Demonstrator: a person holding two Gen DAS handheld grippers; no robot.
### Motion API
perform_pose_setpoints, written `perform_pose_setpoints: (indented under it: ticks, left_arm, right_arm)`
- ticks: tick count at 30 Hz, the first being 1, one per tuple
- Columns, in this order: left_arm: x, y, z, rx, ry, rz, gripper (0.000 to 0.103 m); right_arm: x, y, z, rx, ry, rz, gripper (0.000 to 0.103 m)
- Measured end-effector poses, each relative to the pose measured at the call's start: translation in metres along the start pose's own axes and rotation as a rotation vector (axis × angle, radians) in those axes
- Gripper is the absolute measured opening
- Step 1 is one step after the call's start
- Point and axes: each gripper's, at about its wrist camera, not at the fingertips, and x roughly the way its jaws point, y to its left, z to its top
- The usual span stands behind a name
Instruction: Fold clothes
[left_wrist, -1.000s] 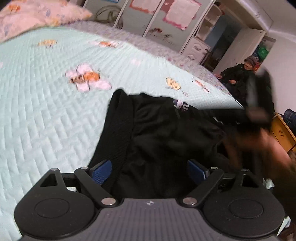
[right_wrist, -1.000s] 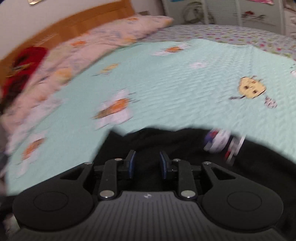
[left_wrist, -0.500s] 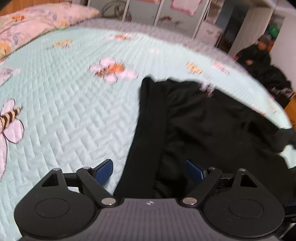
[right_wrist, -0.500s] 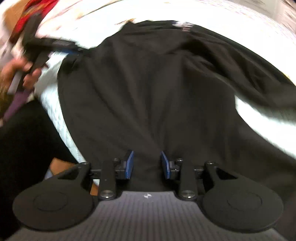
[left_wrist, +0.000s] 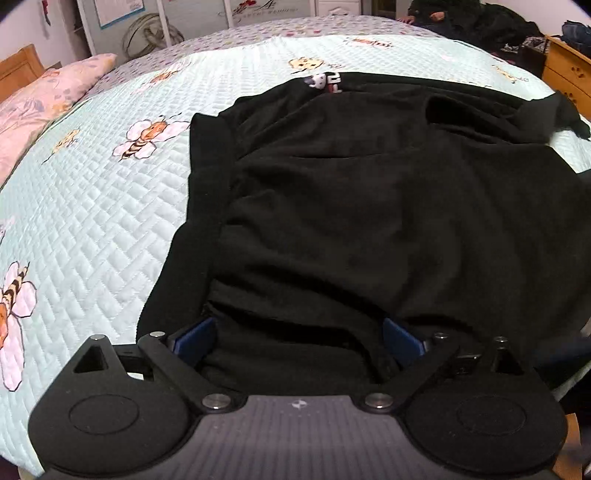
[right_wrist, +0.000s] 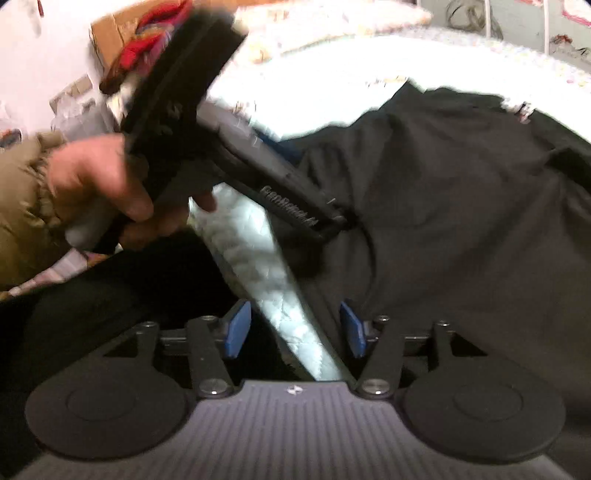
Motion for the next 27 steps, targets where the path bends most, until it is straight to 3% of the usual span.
perform_pose_setpoints:
  ticks: [2,4,7,10,12,15,18,22,25,27]
  left_arm:
    - [0.001,-0.003,0.002,0.005,0.013,0.015,0.098]
    - [0.002,-0.005,0.004,-0.007,0.024,0.027,0.098]
    - [0.004,-0.005,0.009,-0.037,0.035,0.055,0.098]
    - [-0.006,-0.006,0.015,-0.063,0.019,0.109,0.094]
    - [-0.02,-0.009,0.017,-0.09,-0.011,0.138,0.091]
    - [-0.044,-0.023,0.022,-0.123,-0.082,0.111,0.091]
    - [-0.054,-0.057,0.032,-0.043,-0.111,0.077,0.092]
    - [-0.036,-0.125,0.039,0.135,-0.031,0.063,0.093]
    - [-0.011,-0.163,0.033,0.254,0.067,0.149,0.094]
    - [-0.008,-0.165,0.034,0.234,0.078,0.178,0.099]
  right_arm:
    - [-0.024,-0.023,0.001,0.078,-0.096,-0.083,0.052]
    - [-0.033,-0.052,-0.005,0.151,-0.077,-0.189,0.053]
    - [-0.036,-0.074,-0.028,0.203,0.078,-0.147,0.053]
    - [-0.062,-0.077,-0.043,0.251,0.032,-0.082,0.054]
    - [-0.077,-0.086,-0.058,0.316,-0.06,-0.112,0.054]
    - [-0.092,-0.106,-0.079,0.416,-0.132,-0.169,0.054]
    - [-0.096,-0.117,-0.084,0.457,-0.171,-0.158,0.055]
    - [-0.088,-0.117,-0.083,0.426,-0.113,-0.169,0.056]
    - [-0.092,-0.114,-0.083,0.393,-0.07,-0.168,0.056]
    - [-0.102,-0.113,-0.083,0.379,-0.051,-0.171,0.056]
